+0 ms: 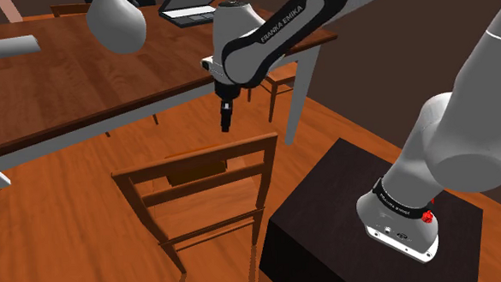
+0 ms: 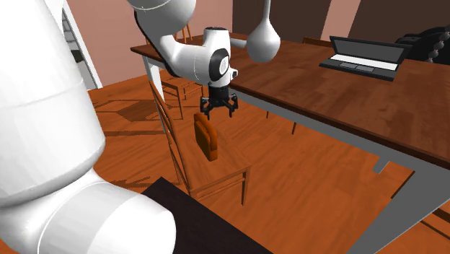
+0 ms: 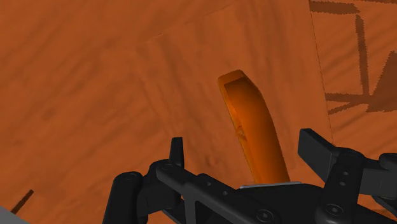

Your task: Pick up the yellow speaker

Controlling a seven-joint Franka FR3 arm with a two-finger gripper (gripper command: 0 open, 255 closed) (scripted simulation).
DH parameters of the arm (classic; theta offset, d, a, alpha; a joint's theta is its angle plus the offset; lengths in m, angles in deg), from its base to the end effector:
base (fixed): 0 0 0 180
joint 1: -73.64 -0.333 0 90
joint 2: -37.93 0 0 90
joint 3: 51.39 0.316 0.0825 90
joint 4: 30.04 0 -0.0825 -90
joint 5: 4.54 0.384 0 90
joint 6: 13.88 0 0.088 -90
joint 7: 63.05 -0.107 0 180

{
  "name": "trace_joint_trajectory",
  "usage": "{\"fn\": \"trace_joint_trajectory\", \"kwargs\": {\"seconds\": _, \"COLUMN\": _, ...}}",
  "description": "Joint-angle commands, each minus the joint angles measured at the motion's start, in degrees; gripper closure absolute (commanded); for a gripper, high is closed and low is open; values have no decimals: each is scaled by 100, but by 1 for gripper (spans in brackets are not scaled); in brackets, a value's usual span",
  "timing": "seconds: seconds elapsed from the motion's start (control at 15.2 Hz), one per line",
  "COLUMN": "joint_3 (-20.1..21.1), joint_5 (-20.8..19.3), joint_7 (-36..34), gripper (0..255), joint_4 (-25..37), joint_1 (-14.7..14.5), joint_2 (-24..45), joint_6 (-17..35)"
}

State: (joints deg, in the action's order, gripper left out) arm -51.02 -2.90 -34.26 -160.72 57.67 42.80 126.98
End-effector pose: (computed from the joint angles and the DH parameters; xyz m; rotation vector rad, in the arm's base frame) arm 0.5128 0.1503 0.3261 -2.9018 -1.1696 -0.1475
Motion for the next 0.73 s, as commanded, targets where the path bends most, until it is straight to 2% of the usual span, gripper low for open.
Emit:
{"fn": "trace_joint_trajectory", "kwargs": {"seconds": 0.0, "joint_3": 78, "joint_5": 47, "joint_7": 246, "gripper": 0, "joint_4": 184, "joint_1": -50, "joint_2": 381, "joint_6": 236}}
{"fn": "trace_joint_trajectory", "kwargs": {"seconds": 0.66, "joint_3": 556, "joint_5": -64, "joint_7": 1048, "gripper": 0, "joint_4": 1176, "joint_1": -346, "joint_2": 2043, "joint_6": 1046}}
